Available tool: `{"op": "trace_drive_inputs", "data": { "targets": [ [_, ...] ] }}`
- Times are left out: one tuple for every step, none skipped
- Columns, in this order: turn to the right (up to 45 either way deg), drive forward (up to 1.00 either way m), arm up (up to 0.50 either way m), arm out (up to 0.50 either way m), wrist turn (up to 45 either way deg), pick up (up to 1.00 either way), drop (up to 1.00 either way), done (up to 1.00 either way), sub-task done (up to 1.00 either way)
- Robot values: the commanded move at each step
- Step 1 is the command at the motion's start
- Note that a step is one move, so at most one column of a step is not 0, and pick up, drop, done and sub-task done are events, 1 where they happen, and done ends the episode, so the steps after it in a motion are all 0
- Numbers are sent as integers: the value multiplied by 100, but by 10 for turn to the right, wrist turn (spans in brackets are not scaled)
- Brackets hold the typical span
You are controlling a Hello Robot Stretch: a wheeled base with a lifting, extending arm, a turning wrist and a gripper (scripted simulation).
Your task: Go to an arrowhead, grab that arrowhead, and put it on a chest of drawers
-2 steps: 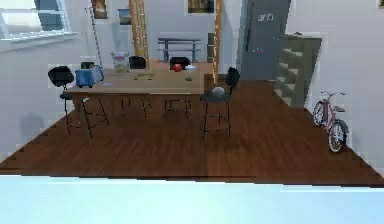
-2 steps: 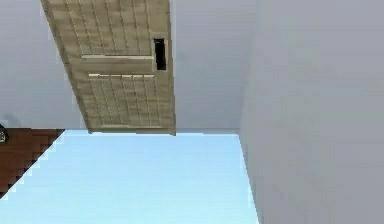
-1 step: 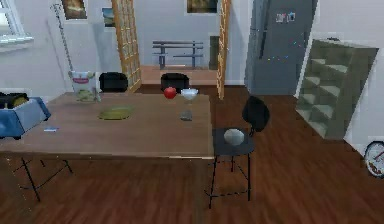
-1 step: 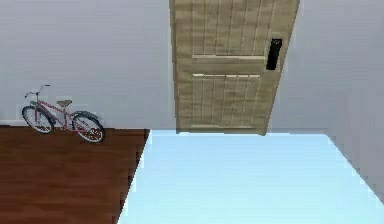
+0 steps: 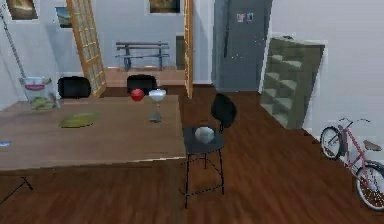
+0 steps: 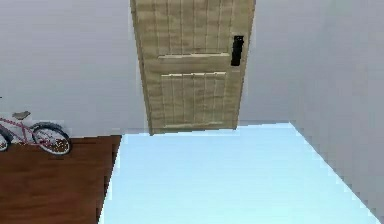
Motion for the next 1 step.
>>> {"op": "trace_drive_inputs", "data": {
  "targets": [
    [0, 35, 0, 0, 0, 0, 0, 0, 0]
  ]
}}
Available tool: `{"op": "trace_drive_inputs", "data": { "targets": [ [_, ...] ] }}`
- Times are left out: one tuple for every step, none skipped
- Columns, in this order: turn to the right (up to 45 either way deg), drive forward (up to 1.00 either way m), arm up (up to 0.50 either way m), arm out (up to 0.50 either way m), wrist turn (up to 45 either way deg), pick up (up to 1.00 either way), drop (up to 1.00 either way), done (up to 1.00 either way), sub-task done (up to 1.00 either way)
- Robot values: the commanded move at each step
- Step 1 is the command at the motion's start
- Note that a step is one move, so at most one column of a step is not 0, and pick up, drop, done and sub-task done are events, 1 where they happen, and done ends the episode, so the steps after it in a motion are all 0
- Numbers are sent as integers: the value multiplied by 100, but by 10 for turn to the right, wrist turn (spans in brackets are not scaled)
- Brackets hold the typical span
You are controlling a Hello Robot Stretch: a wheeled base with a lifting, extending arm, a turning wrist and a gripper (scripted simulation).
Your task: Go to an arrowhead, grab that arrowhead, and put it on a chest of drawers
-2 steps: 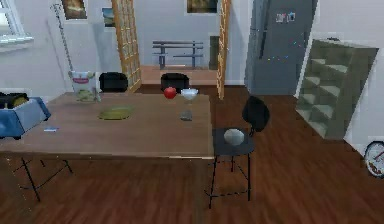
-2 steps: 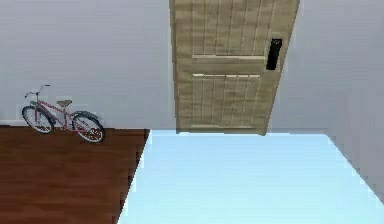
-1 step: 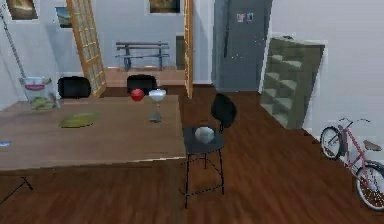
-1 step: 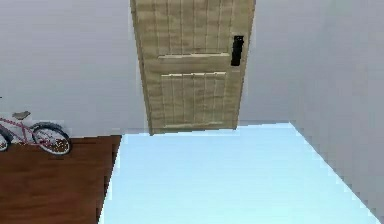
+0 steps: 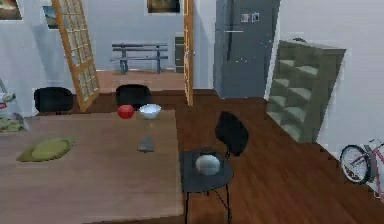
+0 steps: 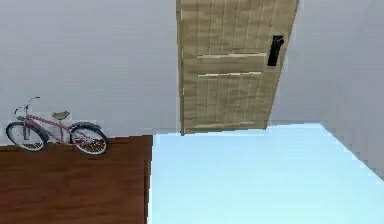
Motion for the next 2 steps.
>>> {"op": "trace_drive_inputs", "data": {
  "targets": [
    [-450, 0, 0, 0, 0, 0, 0, 0, 0],
    [-450, 0, 0, 0, 0, 0, 0, 0, 0]
  ]
}}
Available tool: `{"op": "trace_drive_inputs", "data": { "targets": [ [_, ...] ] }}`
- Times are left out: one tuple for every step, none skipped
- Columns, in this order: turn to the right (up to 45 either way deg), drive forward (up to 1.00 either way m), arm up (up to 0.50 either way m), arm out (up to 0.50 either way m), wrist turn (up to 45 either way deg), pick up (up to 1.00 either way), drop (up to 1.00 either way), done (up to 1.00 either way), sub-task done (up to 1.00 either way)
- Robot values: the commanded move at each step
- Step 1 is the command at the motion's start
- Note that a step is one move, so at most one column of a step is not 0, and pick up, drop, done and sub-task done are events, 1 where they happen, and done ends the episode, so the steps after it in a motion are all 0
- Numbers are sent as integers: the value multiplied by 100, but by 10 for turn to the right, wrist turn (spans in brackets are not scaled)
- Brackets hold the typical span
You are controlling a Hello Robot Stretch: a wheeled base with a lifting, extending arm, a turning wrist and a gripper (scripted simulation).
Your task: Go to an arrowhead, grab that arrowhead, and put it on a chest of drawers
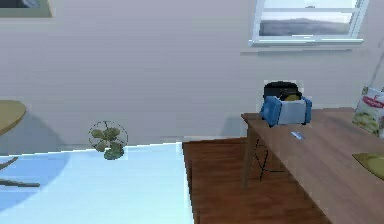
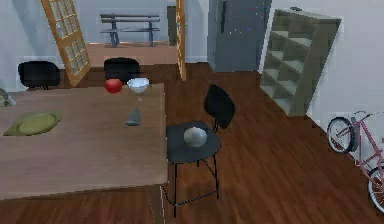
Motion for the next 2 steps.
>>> {"op": "trace_drive_inputs", "data": {
  "targets": [
    [-150, 0, 0, 0, 0, 0, 0, 0, 0],
    [330, 0, 0, 0, 0, 0, 0, 0, 0]
  ]
}}
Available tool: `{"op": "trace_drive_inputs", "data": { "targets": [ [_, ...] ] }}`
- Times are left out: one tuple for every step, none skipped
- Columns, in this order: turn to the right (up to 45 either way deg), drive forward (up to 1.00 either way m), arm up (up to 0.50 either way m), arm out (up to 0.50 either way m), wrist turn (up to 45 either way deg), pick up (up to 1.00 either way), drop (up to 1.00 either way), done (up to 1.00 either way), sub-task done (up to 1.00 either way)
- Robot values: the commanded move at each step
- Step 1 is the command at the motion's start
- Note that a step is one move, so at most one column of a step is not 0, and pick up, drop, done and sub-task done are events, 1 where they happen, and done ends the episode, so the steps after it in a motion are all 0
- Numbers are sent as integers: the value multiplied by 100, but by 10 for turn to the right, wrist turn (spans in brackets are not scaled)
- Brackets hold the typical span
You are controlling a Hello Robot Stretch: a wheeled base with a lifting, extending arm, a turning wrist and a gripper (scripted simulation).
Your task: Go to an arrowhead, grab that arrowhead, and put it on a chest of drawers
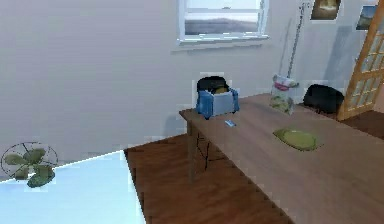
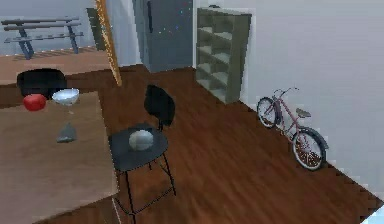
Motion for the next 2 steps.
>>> {"op": "trace_drive_inputs", "data": {
  "targets": [
    [0, 65, 0, 0, 0, 0, 0, 0, 0],
    [0, 0, 50, 0, 0, 0, 0, 0, 0]
  ]
}}
